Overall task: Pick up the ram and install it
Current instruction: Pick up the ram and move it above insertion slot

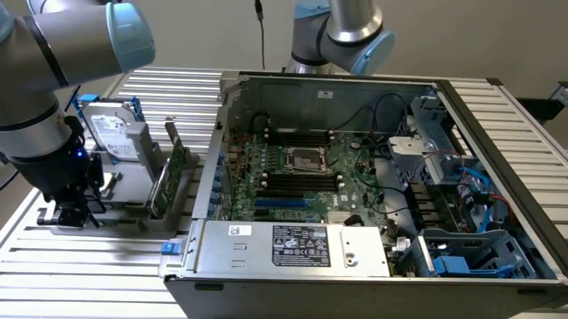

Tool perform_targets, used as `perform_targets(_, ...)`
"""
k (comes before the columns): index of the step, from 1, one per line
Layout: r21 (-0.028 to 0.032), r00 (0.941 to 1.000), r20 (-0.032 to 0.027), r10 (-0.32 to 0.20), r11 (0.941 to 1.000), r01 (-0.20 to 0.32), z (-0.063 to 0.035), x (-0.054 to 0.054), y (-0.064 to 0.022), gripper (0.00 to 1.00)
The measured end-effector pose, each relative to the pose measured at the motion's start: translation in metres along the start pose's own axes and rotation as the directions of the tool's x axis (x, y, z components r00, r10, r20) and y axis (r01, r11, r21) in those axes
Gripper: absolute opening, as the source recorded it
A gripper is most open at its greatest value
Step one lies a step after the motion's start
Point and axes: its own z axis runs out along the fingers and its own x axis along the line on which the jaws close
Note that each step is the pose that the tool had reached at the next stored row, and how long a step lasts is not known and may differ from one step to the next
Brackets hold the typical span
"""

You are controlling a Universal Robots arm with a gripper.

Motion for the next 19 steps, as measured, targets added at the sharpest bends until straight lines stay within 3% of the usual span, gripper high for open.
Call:
perform_targets(7,-0.0004,0.9999,0.006,0.011,0.9999,-0.011,0.0087,-0.002,0.0001,0.36)
perform_targets(10,-0.0005,0.9997,0.014,0.02,0.9998,-0.02,0.0111,-0.002,0.001,0.36)
perform_targets(15,-0.001,0.9989,0.0324,0.034,0.9994,-0.034,0.0131,-0.003,0.002,0.36)
perform_targets(19,-0.001,0.9988,0.0352,0.035,0.9994,-0.035,0.014,-0.003,0.002,0.36)
